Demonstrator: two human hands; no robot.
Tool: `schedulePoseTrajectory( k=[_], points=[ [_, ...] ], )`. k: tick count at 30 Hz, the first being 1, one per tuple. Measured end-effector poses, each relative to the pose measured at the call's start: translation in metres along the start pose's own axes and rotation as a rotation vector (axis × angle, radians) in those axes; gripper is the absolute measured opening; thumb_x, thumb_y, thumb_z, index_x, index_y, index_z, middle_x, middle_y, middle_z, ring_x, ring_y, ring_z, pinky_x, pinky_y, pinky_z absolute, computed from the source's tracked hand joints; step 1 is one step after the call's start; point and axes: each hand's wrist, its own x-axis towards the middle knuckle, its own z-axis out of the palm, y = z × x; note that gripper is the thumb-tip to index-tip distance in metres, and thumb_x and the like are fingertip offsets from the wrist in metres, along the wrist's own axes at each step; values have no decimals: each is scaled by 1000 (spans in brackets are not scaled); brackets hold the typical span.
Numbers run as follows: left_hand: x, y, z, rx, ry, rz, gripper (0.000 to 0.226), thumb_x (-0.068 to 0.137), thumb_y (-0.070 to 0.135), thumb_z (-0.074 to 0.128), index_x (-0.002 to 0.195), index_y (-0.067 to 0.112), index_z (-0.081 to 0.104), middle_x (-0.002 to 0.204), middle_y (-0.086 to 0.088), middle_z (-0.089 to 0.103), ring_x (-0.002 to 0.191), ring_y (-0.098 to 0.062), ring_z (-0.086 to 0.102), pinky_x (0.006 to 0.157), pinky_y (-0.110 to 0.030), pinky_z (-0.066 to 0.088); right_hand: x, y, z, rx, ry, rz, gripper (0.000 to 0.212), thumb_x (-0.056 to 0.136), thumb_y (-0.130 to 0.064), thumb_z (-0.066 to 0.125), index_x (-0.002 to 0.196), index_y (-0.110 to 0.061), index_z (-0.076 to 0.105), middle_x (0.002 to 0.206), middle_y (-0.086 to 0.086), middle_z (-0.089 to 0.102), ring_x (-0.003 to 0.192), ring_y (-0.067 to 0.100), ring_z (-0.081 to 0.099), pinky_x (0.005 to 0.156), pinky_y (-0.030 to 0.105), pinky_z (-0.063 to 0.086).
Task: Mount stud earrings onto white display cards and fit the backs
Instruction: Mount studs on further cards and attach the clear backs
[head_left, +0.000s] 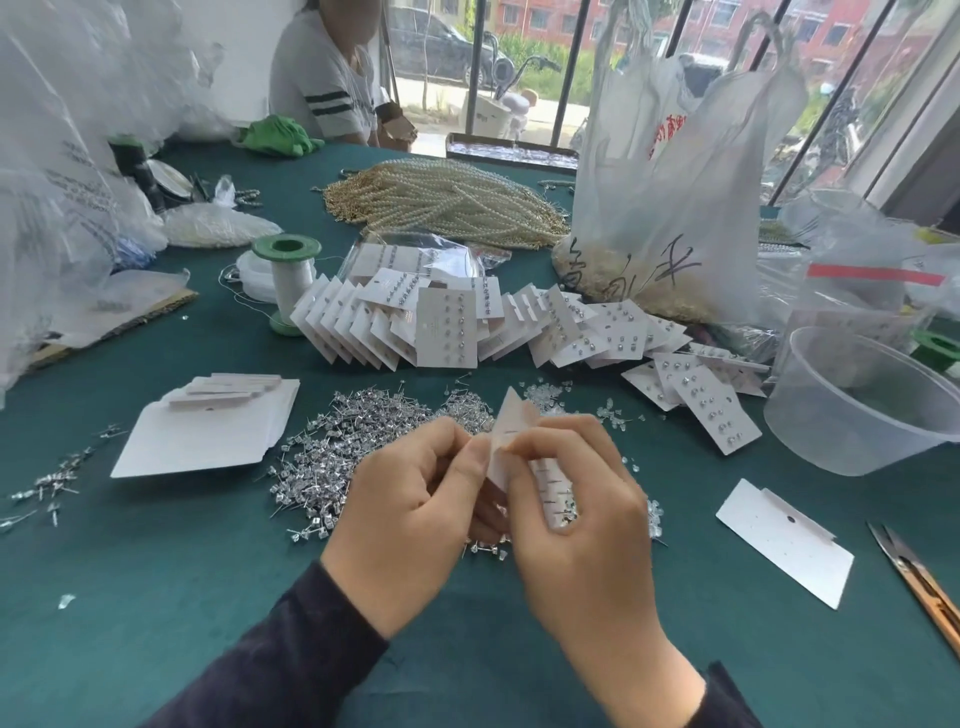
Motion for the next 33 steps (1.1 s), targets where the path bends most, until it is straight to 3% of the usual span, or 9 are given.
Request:
schedulePoseTrajectory(
  k=[2, 5, 8, 12, 17, 21, 23, 28, 33],
  points=[
    [0, 3, -2, -17, -48, 13, 28, 79, 39, 53, 78, 13, 63, 63, -7, 67, 55, -23, 66, 53, -33, 56, 5, 1, -7, 211, -32, 169, 8, 78, -9, 63, 77, -17, 64, 83, -9, 60, 85, 7, 60, 77, 16, 44],
    [5, -1, -8, 202, 49, 58, 10, 85, 27, 55, 88, 27, 65, 72, -4, 68, 63, -18, 66, 60, -33, 56, 15, 4, -19, 841, -79, 641, 6, 74, -13, 69, 79, -13, 66, 83, 4, 65, 80, 19, 60, 75, 33, 50],
    [9, -4, -12, 337, 69, -10, 14, 83, 20, 61, 93, 29, 64, 80, -1, 68, 68, -17, 65, 64, -29, 56, 24, 12, -29, 1288, -148, 994, 35, 69, -18, 65, 102, -9, 62, 96, 12, 67, 84, 25, 64, 76, 42, 55],
    [9, -3, -7, 102, -24, -184, 9, 83, 10, 60, 84, 15, 67, 63, 1, 67, 49, -6, 61, 47, -18, 51, 26, 15, -28, 1483, -122, 1109, 52, 73, -15, 58, 124, -6, 52, 106, 17, 66, 92, 31, 67, 72, 50, 56],
    [8, -4, -4, -118, -91, -314, 7, 79, 5, 63, 85, 7, 65, 60, -8, 69, 48, -15, 62, 43, -20, 50, 26, 23, -30, 1571, -142, 1126, 32, 77, -16, 52, 97, 1, 69, 99, 19, 70, 87, 33, 69, 72, 54, 52],
    [7, -4, -2, -222, -90, -356, 13, 75, 1, 64, 88, 1, 63, 59, -12, 68, 46, -17, 61, 42, -20, 50, 24, 23, -28, 1603, -176, 1085, 43, 52, -7, 83, 91, 4, 70, 99, 22, 69, 88, 36, 67, 73, 57, 50],
    [7, -5, -1, -236, -75, -359, 8, 77, -4, 61, 84, -1, 64, 56, -11, 66, 44, -17, 60, 41, -20, 49, 23, 24, -27, 1588, -199, 1098, 51, 55, -9, 82, 101, 4, 66, 105, 23, 66, 95, 38, 65, 78, 58, 49],
    [11, -3, -3, -249, 41, -321, 7, 76, -8, 60, 78, -2, 63, 51, -10, 64, 42, -16, 60, 41, -18, 50, 29, 35, -36, 1384, -120, 962, 15, 81, -6, 54, 93, -8, 64, 98, 11, 68, 96, 27, 63, 86, 43, 52],
    [32, 5, -15, -147, 175, -314, 9, 78, -6, 61, 86, -2, 61, 60, -10, 67, 48, -15, 64, 46, -19, 53, 27, 52, -37, 209, 22, 558, 22, 88, -5, 54, 78, -21, 65, 68, -4, 66, 64, 7, 59, 61, 21, 48]
  ],
)
